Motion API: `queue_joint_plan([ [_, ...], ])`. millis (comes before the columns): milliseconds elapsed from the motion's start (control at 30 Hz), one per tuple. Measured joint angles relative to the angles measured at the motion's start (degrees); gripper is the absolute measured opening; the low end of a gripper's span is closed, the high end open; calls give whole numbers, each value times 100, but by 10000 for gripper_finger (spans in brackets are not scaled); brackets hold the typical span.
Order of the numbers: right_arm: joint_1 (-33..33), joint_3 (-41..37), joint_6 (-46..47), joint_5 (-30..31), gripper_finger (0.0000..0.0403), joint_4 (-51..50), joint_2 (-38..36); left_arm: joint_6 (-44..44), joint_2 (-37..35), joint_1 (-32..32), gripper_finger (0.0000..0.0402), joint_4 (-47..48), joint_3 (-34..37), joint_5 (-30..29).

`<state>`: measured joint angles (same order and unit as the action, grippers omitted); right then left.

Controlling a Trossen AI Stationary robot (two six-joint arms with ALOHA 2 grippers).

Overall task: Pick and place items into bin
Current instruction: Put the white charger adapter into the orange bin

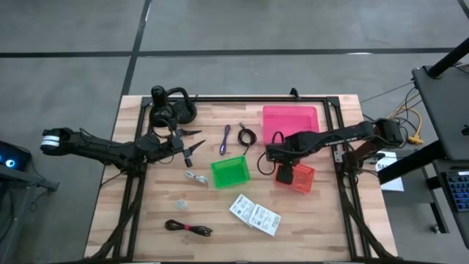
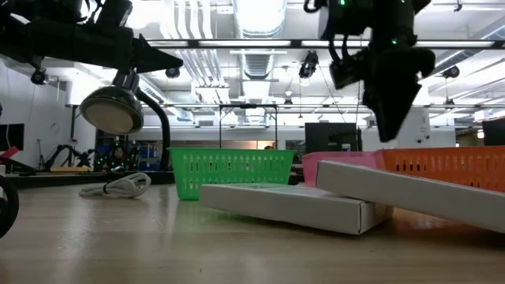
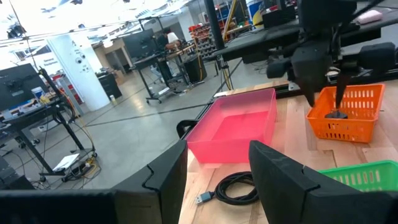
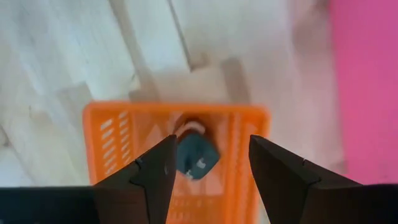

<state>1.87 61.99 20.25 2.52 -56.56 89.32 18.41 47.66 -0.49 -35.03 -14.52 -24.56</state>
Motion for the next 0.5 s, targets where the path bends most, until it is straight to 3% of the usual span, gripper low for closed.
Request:
queue_joint_plan([
  [233, -1, 147, -753, 1249, 187, 726, -10, 0, 0, -1, 158, 2, 0, 0],
  [500, -26, -293, -1912, 1346, 187, 2444, -75, 0, 0, 0, 158, 2, 0, 0],
])
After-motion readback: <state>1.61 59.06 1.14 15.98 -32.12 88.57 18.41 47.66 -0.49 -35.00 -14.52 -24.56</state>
